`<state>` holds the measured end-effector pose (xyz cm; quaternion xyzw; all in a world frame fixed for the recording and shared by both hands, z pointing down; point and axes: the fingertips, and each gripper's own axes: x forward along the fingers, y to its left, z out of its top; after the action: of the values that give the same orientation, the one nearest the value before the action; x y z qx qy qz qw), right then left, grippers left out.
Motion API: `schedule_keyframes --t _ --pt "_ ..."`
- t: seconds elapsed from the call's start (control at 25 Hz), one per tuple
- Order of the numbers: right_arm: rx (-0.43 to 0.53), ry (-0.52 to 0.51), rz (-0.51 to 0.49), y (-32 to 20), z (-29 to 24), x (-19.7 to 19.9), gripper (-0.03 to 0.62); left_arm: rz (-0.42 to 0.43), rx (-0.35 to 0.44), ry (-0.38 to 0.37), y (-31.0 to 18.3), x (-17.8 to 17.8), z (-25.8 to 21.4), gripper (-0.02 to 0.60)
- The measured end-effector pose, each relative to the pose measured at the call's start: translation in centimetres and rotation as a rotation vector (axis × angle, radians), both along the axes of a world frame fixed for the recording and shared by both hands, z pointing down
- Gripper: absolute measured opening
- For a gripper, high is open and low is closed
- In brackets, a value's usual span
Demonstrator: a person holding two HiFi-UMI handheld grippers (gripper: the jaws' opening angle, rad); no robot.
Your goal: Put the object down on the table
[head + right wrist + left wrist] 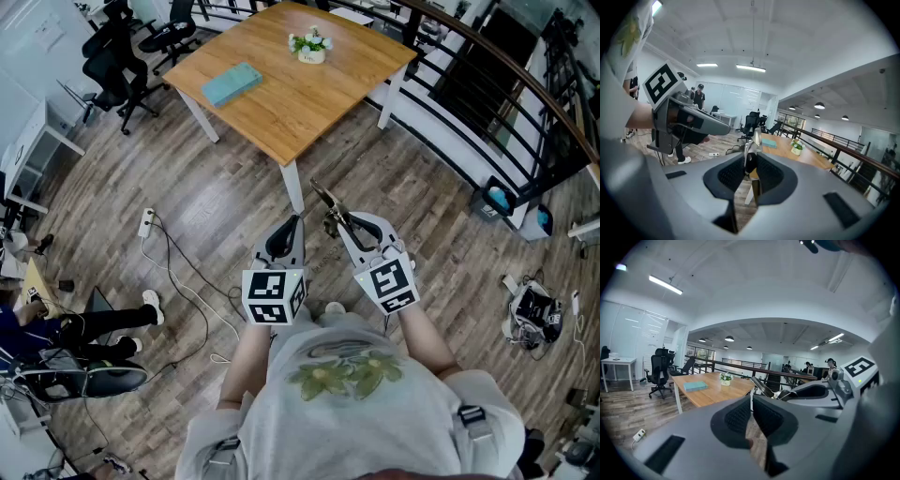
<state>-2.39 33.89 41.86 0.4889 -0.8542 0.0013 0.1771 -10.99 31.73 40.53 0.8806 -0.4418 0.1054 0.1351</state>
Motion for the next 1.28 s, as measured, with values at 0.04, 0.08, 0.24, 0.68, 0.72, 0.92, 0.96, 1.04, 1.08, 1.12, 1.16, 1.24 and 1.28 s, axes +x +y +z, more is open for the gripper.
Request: schedule_keyframes --t 0.04,0.08,0.24,0.68,0.72,0.92,0.96,1.04,1.08,1.12,1.16,1.24,1.28 --pt "0.000 -0.003 -0.003 0.2 0.1 0.3 0.070 -0.001 0.002 -0.002 0.2 0.3 0.1 0.028" --pt "0.000 -0.005 -0.005 0.3 0.2 0.7 0.071 -0.002 0.004 -0.003 0.3 0.6 0.1 0.028" --pt "0.001 -0.007 -0.003 -0.3 0.6 1.8 0.070 -0.006 0.007 -0.010 0.2 1.7 0.7 0.028" --pt "-0.018 0.002 -0.006 -6.3 2.0 3.3 0.071 0.009 -0.004 0.010 -6.4 3.7 2.2 0.028" --pt "-0.021 0.005 -0.005 -7.4 2.2 3.3 0.071 0.014 -0.009 0.010 -7.6 3.8 2.5 0.028" --pt "-0.023 0.021 -0.014 -14.2 2.3 2.8 0.071 0.009 -0.020 0.016 -14.6 3.4 3.1 0.028" --pt "-0.022 0.026 -0.016 -15.8 2.1 2.7 0.071 0.004 -0.020 0.017 -16.2 3.2 2.9 0.028" --pt "-0.022 0.034 -0.017 -18.8 1.5 2.7 0.071 -0.004 -0.019 0.022 -19.3 2.9 2.3 0.028" --pt "-0.022 0.038 -0.017 -20.3 1.2 2.7 0.071 -0.005 -0.019 0.026 -20.7 2.8 2.0 0.028" --pt "-0.021 0.041 -0.016 -21.8 1.0 2.7 0.071 -0.005 -0.018 0.030 -22.2 2.7 1.8 0.028" --pt "-0.021 0.042 -0.013 -23.2 0.8 2.7 0.070 -0.005 -0.018 0.030 -23.5 2.5 1.7 0.028" --pt "-0.019 0.043 -0.007 -25.6 0.7 2.6 0.069 -0.007 -0.019 0.027 -26.1 2.1 1.6 0.028" --pt "-0.018 0.044 -0.004 -26.7 0.6 2.6 0.069 -0.009 -0.020 0.027 -27.2 1.9 1.6 0.028"
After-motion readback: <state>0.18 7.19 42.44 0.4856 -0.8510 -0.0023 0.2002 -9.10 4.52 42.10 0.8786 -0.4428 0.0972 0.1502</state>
